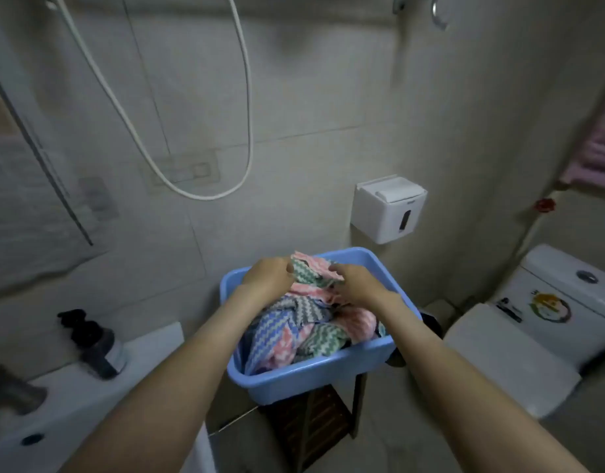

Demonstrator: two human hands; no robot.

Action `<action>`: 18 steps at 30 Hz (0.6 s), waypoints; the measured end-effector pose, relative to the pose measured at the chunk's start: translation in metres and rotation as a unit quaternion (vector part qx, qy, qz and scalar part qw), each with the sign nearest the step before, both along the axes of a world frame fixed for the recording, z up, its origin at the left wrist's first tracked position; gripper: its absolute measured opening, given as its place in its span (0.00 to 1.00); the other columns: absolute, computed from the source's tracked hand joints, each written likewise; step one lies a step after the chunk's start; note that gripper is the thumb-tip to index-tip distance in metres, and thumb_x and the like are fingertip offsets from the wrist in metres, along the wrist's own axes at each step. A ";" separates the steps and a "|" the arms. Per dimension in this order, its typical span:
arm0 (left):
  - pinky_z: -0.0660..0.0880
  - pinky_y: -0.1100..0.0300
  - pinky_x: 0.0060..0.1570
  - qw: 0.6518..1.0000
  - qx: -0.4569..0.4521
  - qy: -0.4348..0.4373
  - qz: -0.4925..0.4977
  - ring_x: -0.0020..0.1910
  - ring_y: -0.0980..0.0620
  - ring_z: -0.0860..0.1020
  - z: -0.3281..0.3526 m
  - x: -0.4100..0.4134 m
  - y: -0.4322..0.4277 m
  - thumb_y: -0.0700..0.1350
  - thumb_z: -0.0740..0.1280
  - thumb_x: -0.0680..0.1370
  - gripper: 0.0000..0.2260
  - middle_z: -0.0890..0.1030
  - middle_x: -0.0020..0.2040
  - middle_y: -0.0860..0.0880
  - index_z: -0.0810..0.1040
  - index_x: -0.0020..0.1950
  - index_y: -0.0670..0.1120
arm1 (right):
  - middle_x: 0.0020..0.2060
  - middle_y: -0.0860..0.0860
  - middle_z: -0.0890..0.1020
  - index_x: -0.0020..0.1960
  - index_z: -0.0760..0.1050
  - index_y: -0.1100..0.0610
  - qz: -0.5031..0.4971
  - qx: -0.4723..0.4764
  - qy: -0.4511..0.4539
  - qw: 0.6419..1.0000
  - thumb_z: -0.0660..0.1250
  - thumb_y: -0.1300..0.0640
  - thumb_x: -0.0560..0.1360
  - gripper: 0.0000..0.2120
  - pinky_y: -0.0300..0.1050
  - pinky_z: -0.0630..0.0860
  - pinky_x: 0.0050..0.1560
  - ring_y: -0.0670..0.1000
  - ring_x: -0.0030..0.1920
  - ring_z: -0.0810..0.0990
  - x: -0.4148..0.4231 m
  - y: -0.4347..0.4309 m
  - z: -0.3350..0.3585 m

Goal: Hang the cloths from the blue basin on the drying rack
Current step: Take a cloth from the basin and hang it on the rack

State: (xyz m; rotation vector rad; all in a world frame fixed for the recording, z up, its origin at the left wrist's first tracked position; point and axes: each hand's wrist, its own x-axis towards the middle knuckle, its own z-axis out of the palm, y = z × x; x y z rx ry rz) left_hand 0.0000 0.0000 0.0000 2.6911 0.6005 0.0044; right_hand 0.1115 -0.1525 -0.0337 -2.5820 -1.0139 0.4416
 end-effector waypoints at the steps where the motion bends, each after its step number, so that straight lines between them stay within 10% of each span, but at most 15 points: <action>1: 0.70 0.55 0.59 1.000 -0.004 0.010 0.012 0.61 0.41 0.75 0.000 0.003 0.001 0.43 0.60 0.78 0.14 0.77 0.63 0.40 0.77 0.62 0.45 | 0.70 0.57 0.70 0.72 0.64 0.58 0.011 -0.021 -0.013 1.000 0.58 0.65 0.78 0.22 0.53 0.71 0.61 0.59 0.66 0.71 0.007 0.006 -0.002; 4: 0.71 0.55 0.57 0.999 -0.015 0.019 0.038 0.60 0.42 0.76 -0.004 0.012 0.008 0.45 0.59 0.78 0.13 0.78 0.62 0.42 0.77 0.61 0.47 | 0.51 0.60 0.78 0.53 0.74 0.63 0.018 -0.081 -0.054 0.995 0.58 0.64 0.78 0.07 0.51 0.71 0.48 0.60 0.52 0.75 0.023 0.022 -0.007; 7: 0.72 0.54 0.59 0.999 -0.021 0.018 0.029 0.60 0.42 0.76 -0.007 0.025 0.011 0.46 0.61 0.79 0.13 0.78 0.62 0.42 0.77 0.62 0.48 | 0.33 0.54 0.70 0.34 0.63 0.57 0.002 -0.081 -0.052 0.995 0.57 0.64 0.79 0.14 0.49 0.65 0.34 0.57 0.37 0.71 0.032 0.026 -0.010; 13: 0.70 0.53 0.63 0.998 -0.035 -0.006 -0.049 0.65 0.42 0.72 -0.002 0.056 -0.008 0.53 0.69 0.73 0.27 0.74 0.66 0.43 0.68 0.69 0.47 | 0.42 0.63 0.80 0.48 0.72 0.63 -0.006 0.183 -0.043 0.982 0.60 0.59 0.79 0.07 0.49 0.63 0.41 0.61 0.44 0.76 0.038 0.025 0.031; 18: 0.70 0.52 0.47 0.984 -0.054 -0.165 -0.035 0.52 0.38 0.76 0.029 0.085 -0.016 0.45 0.63 0.77 0.09 0.79 0.52 0.38 0.74 0.53 0.40 | 0.31 0.47 0.73 0.41 0.69 0.53 0.020 0.258 -0.042 0.965 0.61 0.57 0.79 0.09 0.44 0.65 0.37 0.49 0.34 0.72 0.047 0.007 0.092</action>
